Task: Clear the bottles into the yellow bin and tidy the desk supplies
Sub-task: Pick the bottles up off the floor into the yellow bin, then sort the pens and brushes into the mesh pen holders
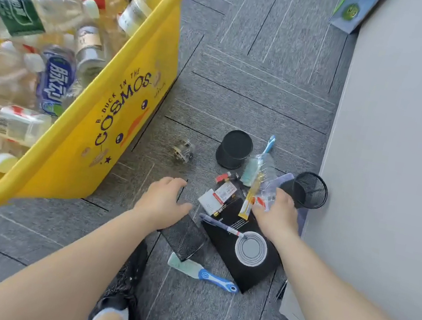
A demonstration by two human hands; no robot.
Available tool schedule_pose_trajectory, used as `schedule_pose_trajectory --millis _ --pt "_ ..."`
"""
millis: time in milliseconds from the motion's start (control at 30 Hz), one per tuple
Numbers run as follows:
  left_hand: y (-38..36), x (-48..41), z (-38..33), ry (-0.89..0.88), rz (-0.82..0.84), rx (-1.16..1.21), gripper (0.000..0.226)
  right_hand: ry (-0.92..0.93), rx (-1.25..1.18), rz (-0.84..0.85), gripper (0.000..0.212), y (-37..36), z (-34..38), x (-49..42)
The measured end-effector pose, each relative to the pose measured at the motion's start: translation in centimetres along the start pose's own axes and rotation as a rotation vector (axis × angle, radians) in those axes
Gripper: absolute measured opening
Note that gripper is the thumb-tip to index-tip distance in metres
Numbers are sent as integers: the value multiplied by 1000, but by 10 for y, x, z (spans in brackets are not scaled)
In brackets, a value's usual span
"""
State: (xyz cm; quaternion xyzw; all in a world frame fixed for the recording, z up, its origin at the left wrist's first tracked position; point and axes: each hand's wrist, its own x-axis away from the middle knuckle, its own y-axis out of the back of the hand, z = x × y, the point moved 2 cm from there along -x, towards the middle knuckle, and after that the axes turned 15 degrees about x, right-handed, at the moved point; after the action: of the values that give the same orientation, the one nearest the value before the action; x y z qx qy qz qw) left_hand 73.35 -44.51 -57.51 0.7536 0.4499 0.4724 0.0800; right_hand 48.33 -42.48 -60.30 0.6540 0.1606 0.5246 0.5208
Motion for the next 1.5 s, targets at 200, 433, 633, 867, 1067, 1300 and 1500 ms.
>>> schedule_pose_trajectory --millis 200,433,633,867,1067,1300,1500 --pt "-32 -23 28 177 111 -32 67 116 185 -31 80 -18 12 -38" --pt "-53 -28 57 267 201 72 32 24 289 -94 74 -31 13 -64" --pt "-39 -26 44 103 49 98 17 6 112 -207 80 -19 18 -52" --pt "-18 -12 40 -230 -71 -342 24 195 -525 -218 90 56 87 -22" --pt "-3 14 45 -248 -95 -130 31 396 -980 -36 85 150 207 16" --pt "27 38 62 -167 -142 18 35 629 -839 124 103 184 325 55" --pt "20 35 86 -121 -115 72 38 503 -494 102 42 119 255 21"
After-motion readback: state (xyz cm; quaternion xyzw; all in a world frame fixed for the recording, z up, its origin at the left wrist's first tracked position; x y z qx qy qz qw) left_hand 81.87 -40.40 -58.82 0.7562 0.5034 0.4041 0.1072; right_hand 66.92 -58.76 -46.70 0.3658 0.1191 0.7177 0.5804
